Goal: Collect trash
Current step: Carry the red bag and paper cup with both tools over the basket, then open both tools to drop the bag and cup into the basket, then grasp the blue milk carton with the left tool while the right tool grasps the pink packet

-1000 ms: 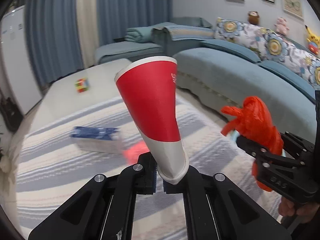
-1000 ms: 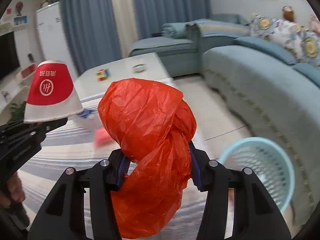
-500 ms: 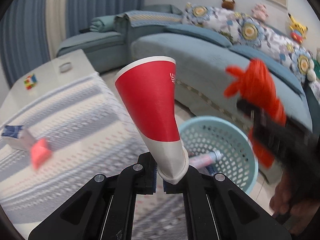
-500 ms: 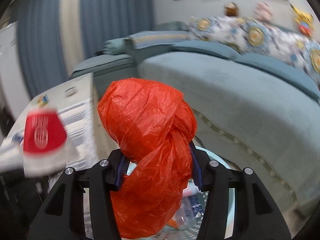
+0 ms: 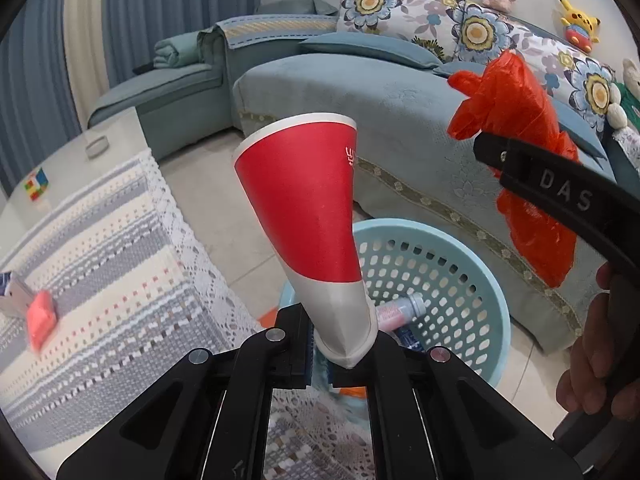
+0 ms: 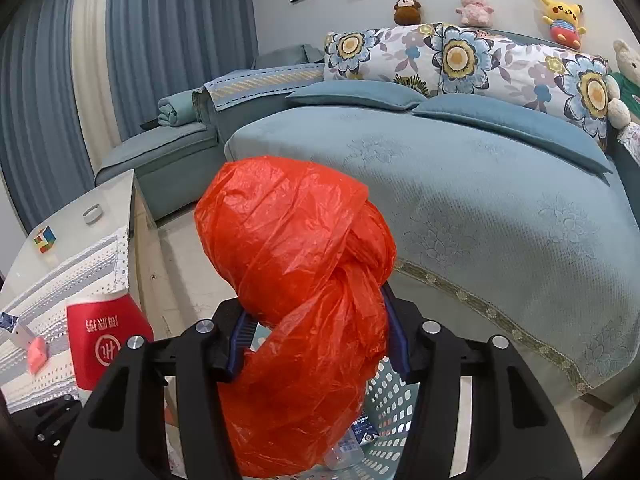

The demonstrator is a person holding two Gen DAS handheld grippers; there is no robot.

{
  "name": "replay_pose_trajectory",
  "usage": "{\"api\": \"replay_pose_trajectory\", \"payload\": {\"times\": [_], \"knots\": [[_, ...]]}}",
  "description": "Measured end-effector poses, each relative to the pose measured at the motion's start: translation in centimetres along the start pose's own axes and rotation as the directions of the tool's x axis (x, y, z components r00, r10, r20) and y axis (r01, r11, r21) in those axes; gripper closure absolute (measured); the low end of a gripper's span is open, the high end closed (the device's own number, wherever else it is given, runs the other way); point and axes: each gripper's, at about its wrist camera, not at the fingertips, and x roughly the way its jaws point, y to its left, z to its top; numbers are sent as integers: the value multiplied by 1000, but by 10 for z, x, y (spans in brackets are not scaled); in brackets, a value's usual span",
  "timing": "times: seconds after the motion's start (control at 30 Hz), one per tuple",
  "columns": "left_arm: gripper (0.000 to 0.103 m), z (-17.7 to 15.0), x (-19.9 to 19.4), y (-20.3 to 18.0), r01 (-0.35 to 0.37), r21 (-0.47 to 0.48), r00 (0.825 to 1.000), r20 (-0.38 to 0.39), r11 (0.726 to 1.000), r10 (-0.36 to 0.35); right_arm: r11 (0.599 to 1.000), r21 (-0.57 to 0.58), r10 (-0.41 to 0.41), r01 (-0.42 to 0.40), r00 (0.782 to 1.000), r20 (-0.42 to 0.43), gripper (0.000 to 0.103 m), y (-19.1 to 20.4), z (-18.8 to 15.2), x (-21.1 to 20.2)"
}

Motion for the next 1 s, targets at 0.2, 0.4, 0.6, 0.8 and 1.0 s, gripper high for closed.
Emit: {"api": "replay_pose_trajectory", "payload": {"times": [0.2, 0.4, 0.6, 0.8, 1.0], "knots": [[43, 3, -1, -7, -12, 48, 1000, 24, 999, 11, 998, 21, 52, -51, 998, -40, 28, 1, 0, 8], [40, 0, -11, -4, -32, 64, 998, 54, 997, 29, 998, -37, 48, -48, 999, -6, 8, 16, -1, 2], [29, -5, -43, 55, -83, -48, 991, 96, 995, 88, 992, -56, 109, -110, 994, -27, 8, 44, 1, 1], [16, -5, -79, 169, -338, -107, 933, 93, 935, 348, 936, -137, 311, -323, 945, -99, 8, 120, 0, -13], [13, -16, -100, 298, -441, -171, 897, -41, 881, 441, 790, -229, 514, -568, 818, -258, 8, 241, -23, -24]]}}
